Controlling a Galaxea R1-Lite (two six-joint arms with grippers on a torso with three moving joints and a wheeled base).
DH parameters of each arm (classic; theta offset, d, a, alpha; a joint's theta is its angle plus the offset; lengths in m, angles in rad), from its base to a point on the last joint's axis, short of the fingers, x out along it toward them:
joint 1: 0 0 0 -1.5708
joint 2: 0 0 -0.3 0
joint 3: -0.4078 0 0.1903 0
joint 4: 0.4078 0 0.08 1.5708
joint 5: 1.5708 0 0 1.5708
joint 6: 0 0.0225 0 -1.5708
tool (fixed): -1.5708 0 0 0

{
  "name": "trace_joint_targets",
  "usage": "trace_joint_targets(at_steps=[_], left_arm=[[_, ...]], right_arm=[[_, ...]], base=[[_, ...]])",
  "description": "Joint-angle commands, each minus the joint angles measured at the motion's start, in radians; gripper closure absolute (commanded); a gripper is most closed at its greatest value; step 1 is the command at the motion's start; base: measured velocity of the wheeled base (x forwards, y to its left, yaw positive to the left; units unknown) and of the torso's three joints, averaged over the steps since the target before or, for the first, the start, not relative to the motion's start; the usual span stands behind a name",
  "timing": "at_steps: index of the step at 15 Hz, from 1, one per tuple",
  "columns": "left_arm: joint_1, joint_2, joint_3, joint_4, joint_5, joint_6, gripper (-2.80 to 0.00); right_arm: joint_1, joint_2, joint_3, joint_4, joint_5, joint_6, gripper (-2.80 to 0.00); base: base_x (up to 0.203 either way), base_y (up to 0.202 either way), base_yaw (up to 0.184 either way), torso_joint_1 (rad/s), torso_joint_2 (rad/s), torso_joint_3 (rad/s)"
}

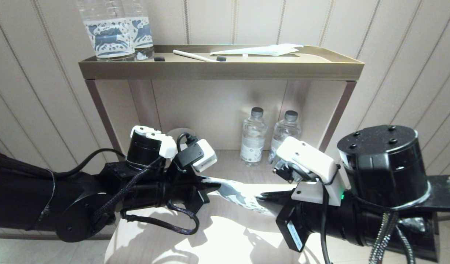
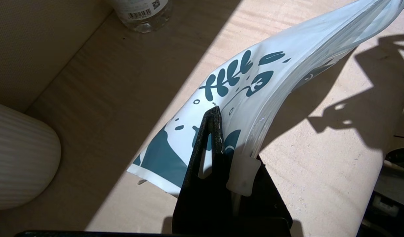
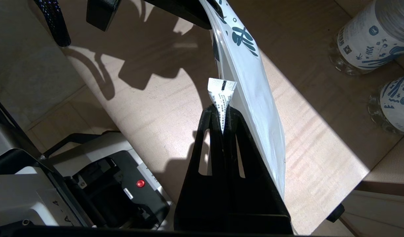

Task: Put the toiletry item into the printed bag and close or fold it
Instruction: Place the toothpaste in the storage bag

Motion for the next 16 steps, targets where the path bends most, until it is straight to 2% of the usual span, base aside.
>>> trace_joint_targets(at_steps=[1, 10, 16], left_arm=[[0.000, 0.002, 0.000, -0.003, -0.002, 0.002, 0.00], [0.000, 0.002, 0.006, -0.003, -0.003, 0.003, 0.00], [0.000, 0.005, 0.006, -0.003, -0.002, 0.006, 0.00]], right_arm=[[0.000, 0.002, 0.000, -0.001, 0.000, -0.001, 0.00], [-0.015, 0.104, -0.007, -0.011, 0.019, 0.003, 0.00], [-0.025, 0.049, -0.012, -0.010, 0.018, 0.004, 0.00]], base=[[0.000, 0.000, 0.000, 0.000, 0.00, 0.000], [0.000, 0.000, 0.000, 0.000, 0.00, 0.000], [0.000, 0.000, 0.000, 0.000, 0.00, 0.000]])
